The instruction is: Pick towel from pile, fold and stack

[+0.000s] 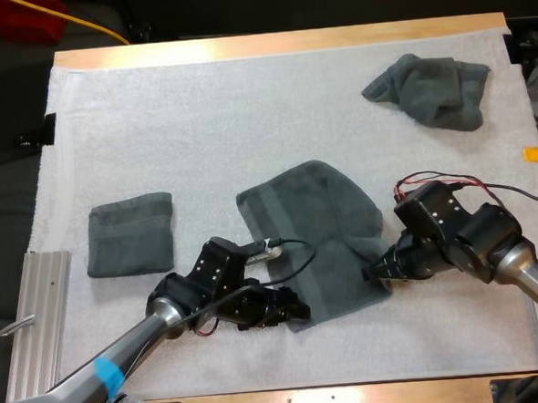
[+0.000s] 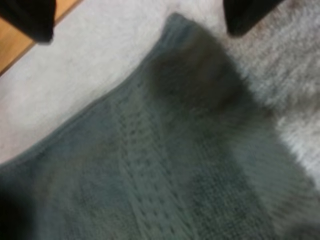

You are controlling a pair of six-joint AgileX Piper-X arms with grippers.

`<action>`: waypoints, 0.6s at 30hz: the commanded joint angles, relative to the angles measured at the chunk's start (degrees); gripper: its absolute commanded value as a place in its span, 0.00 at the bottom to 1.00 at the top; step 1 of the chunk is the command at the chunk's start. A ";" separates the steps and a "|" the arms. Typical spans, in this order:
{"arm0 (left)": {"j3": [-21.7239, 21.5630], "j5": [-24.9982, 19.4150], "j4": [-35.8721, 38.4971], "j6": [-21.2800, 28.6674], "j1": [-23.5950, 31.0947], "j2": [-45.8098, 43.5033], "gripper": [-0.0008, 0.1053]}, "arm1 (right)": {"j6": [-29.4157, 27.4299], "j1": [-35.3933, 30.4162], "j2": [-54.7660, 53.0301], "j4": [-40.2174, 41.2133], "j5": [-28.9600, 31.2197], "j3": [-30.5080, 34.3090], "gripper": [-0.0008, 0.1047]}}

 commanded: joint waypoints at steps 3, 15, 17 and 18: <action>0.00 -0.46 -0.25 -1.78 -0.28 2.76 0.59 | -0.61 0.00 -0.61 0.47 0.32 -0.26 0.01; -1.16 7.87 -4.98 -6.95 -0.28 11.30 0.60 | -1.36 0.00 -0.61 0.47 0.32 -0.26 0.01; -1.15 7.86 -5.11 -6.96 -0.28 11.30 0.60 | -1.43 0.00 -0.61 0.47 0.32 -0.26 0.01; -1.15 7.86 -5.11 -6.96 -0.28 11.30 0.60 | -1.42 0.00 -0.61 0.47 0.32 -0.26 0.01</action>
